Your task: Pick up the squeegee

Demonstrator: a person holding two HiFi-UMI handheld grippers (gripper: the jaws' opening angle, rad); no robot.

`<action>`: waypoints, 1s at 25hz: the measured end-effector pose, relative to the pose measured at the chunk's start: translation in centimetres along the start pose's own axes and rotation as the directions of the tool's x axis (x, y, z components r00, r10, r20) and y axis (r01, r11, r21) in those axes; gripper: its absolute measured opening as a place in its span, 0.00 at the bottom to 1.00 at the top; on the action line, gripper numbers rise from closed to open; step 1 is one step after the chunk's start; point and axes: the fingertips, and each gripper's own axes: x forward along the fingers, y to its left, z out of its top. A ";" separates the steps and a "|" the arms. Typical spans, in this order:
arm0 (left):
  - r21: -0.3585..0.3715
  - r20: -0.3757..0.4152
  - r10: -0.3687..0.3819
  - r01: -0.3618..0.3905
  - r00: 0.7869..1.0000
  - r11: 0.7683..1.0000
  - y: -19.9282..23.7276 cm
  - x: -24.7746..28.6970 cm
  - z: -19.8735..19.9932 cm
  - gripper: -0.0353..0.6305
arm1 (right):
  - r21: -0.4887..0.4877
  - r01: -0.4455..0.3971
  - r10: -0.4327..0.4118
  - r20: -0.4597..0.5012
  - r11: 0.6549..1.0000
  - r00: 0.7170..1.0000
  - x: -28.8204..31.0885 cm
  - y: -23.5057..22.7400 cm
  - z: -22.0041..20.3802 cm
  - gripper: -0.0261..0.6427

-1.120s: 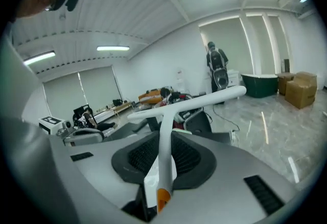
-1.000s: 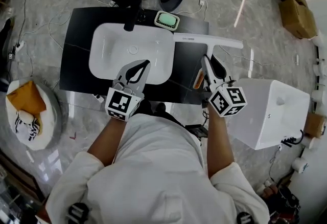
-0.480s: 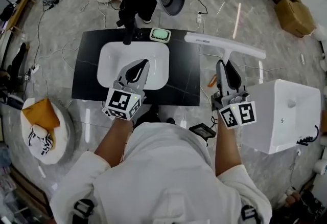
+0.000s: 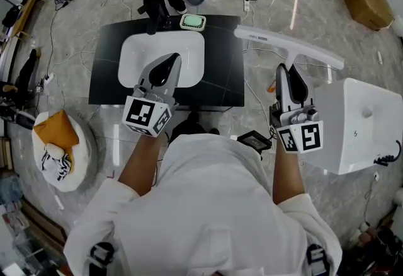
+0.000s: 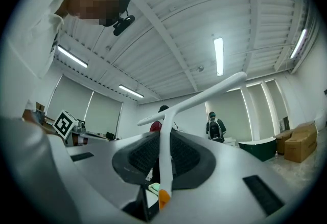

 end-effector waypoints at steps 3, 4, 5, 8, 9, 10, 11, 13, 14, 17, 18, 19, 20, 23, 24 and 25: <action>-0.004 -0.004 -0.004 0.004 1.000 1.000 -1.0 -0.3 -0.3 0.08 | 0.020 -0.006 0.006 -0.028 1.000 1.000 -1.1 0.1 -1.3 0.14; -0.004 -0.007 -0.006 0.006 1.000 1.000 -1.3 -0.3 -0.4 0.08 | 0.023 -0.008 0.008 -0.036 1.000 0.999 -1.3 0.0 -1.6 0.14; -0.004 -0.007 -0.008 0.008 1.000 1.000 -1.6 -0.2 -0.3 0.08 | 0.025 -0.009 0.010 -0.042 1.000 0.999 -1.5 -0.1 -1.8 0.14; -0.001 -0.008 -0.016 0.016 1.000 1.000 -2.4 -0.1 -0.2 0.08 | 0.023 -0.015 0.017 -0.053 1.000 0.998 -1.8 -0.2 -2.1 0.14; -0.003 -0.010 -0.020 0.020 1.000 1.000 -2.6 0.0 -0.2 0.08 | 0.024 -0.016 0.018 -0.056 1.000 0.998 -1.9 -0.3 -2.2 0.14; -0.007 -0.013 -0.025 0.025 1.000 1.000 -2.8 0.0 -0.3 0.08 | 0.026 -0.017 0.018 -0.058 1.000 0.998 -2.0 -0.3 -2.3 0.14; -0.012 -0.016 -0.031 0.030 0.999 0.999 -3.0 0.2 -0.4 0.08 | 0.029 -0.017 0.019 -0.060 0.999 0.998 -2.0 -0.3 -2.4 0.14; -0.019 -0.020 -0.040 0.040 0.999 0.999 -3.2 0.4 -0.5 0.08 | 0.037 -0.018 0.020 -0.065 0.999 0.998 -1.9 -0.4 -2.7 0.14; -0.022 -0.020 -0.044 0.044 0.999 0.999 -3.3 0.5 -0.5 0.08 | 0.042 -0.018 0.021 -0.069 0.999 0.997 -1.9 -0.3 -2.9 0.14; -0.029 -0.023 -0.054 0.053 0.998 0.998 -3.5 0.6 -0.6 0.08 | 0.052 -0.013 0.017 -0.080 0.999 0.997 -1.9 -0.3 -3.5 0.14; -0.031 -0.025 -0.056 0.055 0.998 0.998 -3.6 0.7 -0.7 0.08 | 0.054 -0.010 0.014 -0.083 0.999 0.996 -2.0 -0.2 -3.7 0.14; -0.034 -0.027 -0.057 0.056 0.998 0.998 -3.6 0.7 -0.9 0.08 | 0.055 -0.007 0.012 -0.086 0.998 0.996 -2.0 -0.2 -3.8 0.14; -0.038 -0.028 -0.056 0.055 0.998 0.998 -3.5 0.6 -1.0 0.08 | 0.058 -0.004 0.009 -0.088 0.998 0.996 -1.9 -0.2 -4.0 0.14; -0.057 -0.032 -0.054 0.052 0.998 0.997 -3.3 0.5 -1.4 0.08 | 0.069 0.003 0.004 -0.098 0.998 0.995 -1.7 -0.2 -4.5 0.14; -0.065 -0.033 -0.054 0.052 0.998 0.997 -3.2 0.4 -1.5 0.08 | 0.072 0.004 0.003 -0.101 0.997 0.995 -1.7 -0.2 -4.6 0.14; -0.072 -0.034 -0.055 0.052 0.998 0.996 -3.1 0.3 -1.6 0.08 | 0.076 0.005 0.003 -0.103 0.997 0.995 -1.6 -0.1 -4.7 0.14</action>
